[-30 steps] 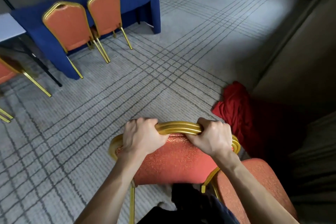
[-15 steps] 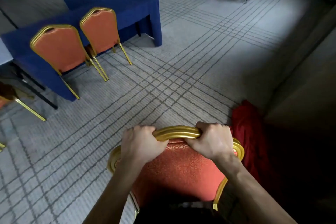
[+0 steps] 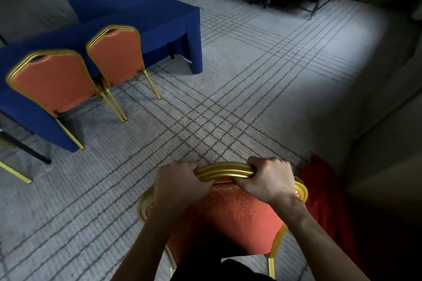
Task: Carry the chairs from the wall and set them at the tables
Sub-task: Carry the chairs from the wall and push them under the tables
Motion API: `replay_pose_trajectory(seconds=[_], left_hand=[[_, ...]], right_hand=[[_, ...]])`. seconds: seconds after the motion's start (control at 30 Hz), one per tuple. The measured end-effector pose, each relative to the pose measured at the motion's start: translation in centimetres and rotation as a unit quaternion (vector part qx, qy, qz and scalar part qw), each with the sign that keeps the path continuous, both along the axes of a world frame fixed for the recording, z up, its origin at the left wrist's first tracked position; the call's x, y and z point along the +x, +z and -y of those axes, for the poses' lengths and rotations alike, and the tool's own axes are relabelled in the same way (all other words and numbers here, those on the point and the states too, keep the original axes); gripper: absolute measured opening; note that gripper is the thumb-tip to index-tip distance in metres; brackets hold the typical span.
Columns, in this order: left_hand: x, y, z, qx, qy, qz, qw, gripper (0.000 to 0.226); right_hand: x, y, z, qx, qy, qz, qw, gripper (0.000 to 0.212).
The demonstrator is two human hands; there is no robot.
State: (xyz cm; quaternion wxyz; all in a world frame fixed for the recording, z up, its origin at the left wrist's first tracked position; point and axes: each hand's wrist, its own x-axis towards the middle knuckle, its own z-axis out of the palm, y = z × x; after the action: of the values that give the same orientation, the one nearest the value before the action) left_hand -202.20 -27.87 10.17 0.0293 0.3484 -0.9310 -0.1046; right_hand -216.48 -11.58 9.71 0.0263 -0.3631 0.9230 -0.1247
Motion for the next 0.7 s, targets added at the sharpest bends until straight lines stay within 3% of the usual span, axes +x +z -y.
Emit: replay_pose_trajectory(seconds=[0.37, 0.57, 0.7], left_hand=[[-15.1, 3.3, 17.2, -0.036, -0.056, -0.018, 0.998, 0.064], [-22.0, 1.7, 24.7, -0.061, -0.072, -0.088, 0.992, 0.065], [-27.6, 0.4, 28.9, -0.037, -0.077, -0.090, 0.992, 0.064]], right_hand=[[-14.4, 4.5, 16.1, -0.014, -0.009, -0.037, 0.999, 0.046], [-22.0, 2.5, 22.8, -0.082, 0.017, -0.046, 0.995, 0.044], [-28.5, 0.1, 27.3, -0.095, 0.026, -0.038, 0.994, 0.047]])
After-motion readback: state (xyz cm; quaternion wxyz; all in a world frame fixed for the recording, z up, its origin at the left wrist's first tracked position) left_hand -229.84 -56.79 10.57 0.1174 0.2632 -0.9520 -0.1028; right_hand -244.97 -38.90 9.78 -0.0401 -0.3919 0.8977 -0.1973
